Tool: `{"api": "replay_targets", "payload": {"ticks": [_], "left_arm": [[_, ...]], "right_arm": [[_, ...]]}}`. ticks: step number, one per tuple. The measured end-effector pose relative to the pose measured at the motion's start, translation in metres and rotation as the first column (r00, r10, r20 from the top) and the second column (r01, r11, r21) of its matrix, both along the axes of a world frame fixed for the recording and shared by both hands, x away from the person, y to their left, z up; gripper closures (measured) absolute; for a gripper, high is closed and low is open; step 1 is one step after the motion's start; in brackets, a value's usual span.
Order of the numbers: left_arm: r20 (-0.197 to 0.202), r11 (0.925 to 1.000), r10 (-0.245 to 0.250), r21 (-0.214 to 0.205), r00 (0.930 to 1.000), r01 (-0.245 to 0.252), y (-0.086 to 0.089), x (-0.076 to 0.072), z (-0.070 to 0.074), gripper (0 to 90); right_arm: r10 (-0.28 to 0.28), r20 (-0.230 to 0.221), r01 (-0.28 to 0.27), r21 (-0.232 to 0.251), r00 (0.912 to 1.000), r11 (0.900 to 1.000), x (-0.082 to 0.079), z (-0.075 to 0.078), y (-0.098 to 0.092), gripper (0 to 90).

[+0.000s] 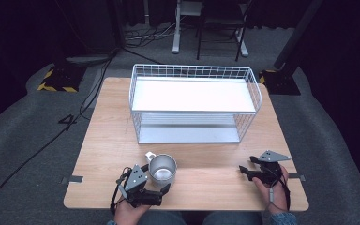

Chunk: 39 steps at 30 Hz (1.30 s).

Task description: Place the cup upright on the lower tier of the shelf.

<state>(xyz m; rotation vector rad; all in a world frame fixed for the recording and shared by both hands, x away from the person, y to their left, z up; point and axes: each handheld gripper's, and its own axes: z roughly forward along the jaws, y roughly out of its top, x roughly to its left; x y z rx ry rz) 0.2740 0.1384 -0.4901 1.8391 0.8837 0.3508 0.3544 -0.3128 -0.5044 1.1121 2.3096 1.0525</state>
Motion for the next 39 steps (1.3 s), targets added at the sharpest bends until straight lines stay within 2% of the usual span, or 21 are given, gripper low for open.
{"api": "replay_targets", "payload": {"ticks": [3,12,18,22,35,39], "left_arm": [[0.011,0.9999,-0.005,0.015,0.9999,0.005,-0.003,0.005,-0.003,0.0],[0.035,1.0000,-0.004,0.006,0.9994,0.004,-0.013,0.018,-0.010,0.3],[0.064,0.9997,0.002,0.025,0.9979,-0.004,-0.016,0.016,-0.010,6.4],[0.076,0.9991,0.007,0.040,0.9971,-0.010,-0.016,0.016,-0.010,7.3],[0.065,0.9977,0.042,0.051,0.9970,-0.045,-0.020,0.014,-0.006,7.7],[0.063,0.9987,0.041,0.029,0.9972,-0.043,-0.022,0.016,0.000,7.7]], "right_arm": [[-0.001,0.001,0.001,-0.001,1.0000,1.0000,0.000,0.000,0.000,33.2],[-0.002,0.004,0.002,-0.004,1.0000,1.0000,0.000,0.000,0.000,33.2],[-0.005,0.000,0.005,-0.001,1.0000,1.0000,0.000,0.000,0.000,33.2],[-0.005,0.001,0.005,-0.001,1.0000,1.0000,0.000,0.000,0.000,33.2],[-0.004,0.007,0.004,-0.007,1.0000,1.0000,-0.001,0.000,0.001,33.2],[-0.005,0.004,0.005,-0.005,1.0000,1.0000,-0.001,0.000,0.000,33.2]]}}
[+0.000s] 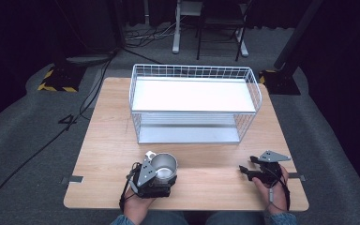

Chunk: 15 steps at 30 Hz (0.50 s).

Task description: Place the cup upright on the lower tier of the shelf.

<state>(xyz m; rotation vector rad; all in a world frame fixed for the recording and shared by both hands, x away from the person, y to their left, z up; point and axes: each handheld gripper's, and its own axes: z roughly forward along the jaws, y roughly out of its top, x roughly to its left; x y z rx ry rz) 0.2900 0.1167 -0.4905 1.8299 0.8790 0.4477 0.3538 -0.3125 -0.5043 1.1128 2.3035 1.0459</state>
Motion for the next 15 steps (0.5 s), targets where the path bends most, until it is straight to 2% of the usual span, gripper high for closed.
{"api": "replay_targets", "payload": {"ticks": [5,12,15], "left_arm": [[0.002,0.9993,-0.017,-0.033,0.9999,0.017,-0.001,0.005,0.011,7.7],[-0.006,0.9994,-0.004,-0.033,1.0000,0.004,-0.008,0.018,0.022,7.7],[0.006,0.9995,0.011,-0.029,0.9999,-0.011,-0.012,0.024,0.026,7.7]], "right_arm": [[0.000,-0.002,0.000,0.002,1.0000,1.0000,0.000,0.000,0.000,33.2],[0.002,-0.004,-0.002,0.004,1.0000,1.0000,0.001,0.000,0.000,33.2],[0.005,-0.003,-0.005,0.004,1.0000,1.0000,0.001,0.000,0.000,33.2]]}}
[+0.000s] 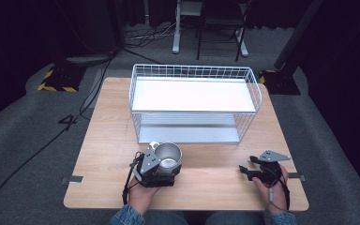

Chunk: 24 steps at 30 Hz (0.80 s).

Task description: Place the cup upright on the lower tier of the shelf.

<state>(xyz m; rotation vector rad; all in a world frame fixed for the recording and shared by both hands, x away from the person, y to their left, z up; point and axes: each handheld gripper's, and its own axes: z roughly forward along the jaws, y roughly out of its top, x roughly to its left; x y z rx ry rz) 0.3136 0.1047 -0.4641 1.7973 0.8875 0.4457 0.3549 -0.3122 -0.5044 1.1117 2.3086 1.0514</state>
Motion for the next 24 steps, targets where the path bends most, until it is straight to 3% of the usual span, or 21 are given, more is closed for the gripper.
{"api": "replay_targets", "payload": {"ticks": [8,17,24], "left_arm": [[0.018,0.9997,0.025,0.006,0.9995,-0.025,-0.010,0.017,0.011,7.7],[0.008,0.9981,0.055,0.029,0.9984,-0.055,-0.021,0.044,0.012,7.7],[0.035,0.9959,0.076,0.046,0.9965,-0.078,-0.030,0.065,0.016,7.7]], "right_arm": [[0.001,0.006,-0.001,-0.004,1.0000,1.0000,0.000,0.000,0.000,33.2],[0.000,0.000,0.000,0.000,1.0000,1.0000,0.000,0.000,0.000,33.2],[0.000,0.001,0.000,0.000,1.0000,1.0000,0.000,0.000,0.000,33.4]]}}
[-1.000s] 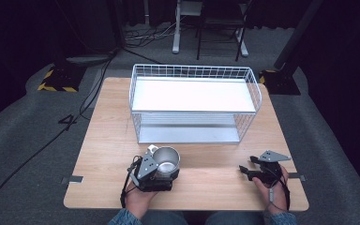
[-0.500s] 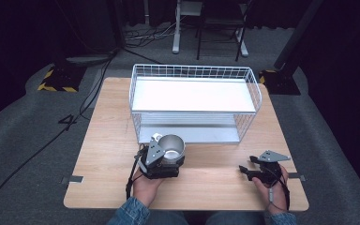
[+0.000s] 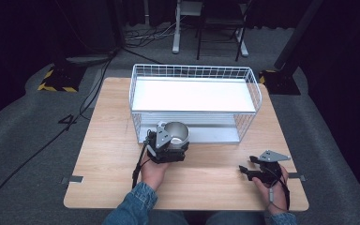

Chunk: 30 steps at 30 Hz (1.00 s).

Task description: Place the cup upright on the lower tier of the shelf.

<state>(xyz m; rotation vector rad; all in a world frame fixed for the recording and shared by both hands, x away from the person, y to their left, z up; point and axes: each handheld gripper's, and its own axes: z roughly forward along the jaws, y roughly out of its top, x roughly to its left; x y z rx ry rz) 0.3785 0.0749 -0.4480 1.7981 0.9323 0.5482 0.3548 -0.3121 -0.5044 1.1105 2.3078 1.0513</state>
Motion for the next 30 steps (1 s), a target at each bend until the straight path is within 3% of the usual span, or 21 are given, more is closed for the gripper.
{"api": "replay_targets", "payload": {"ticks": [6,15,27,30], "left_arm": [[0.009,0.9999,0.007,-0.011,0.9999,-0.007,-0.010,0.013,-0.002,7.7],[0.034,0.9973,0.058,-0.047,0.9977,-0.056,-0.022,0.029,-0.006,7.6],[0.043,0.9957,0.086,-0.038,0.9953,-0.085,-0.033,0.046,-0.021,7.6],[0.044,0.9941,0.097,-0.053,0.9943,-0.095,-0.035,0.051,-0.024,7.7]], "right_arm": [[0.012,0.000,-0.012,0.002,0.9999,0.9999,0.000,0.000,0.000,33.4],[0.018,-0.002,-0.018,0.002,0.9998,0.9998,0.001,0.000,0.001,33.4],[0.021,-0.003,-0.021,0.002,0.9998,0.9998,0.001,0.000,0.001,33.4],[0.020,-0.004,-0.020,0.003,0.9998,0.9998,0.001,0.000,0.001,33.4]]}}
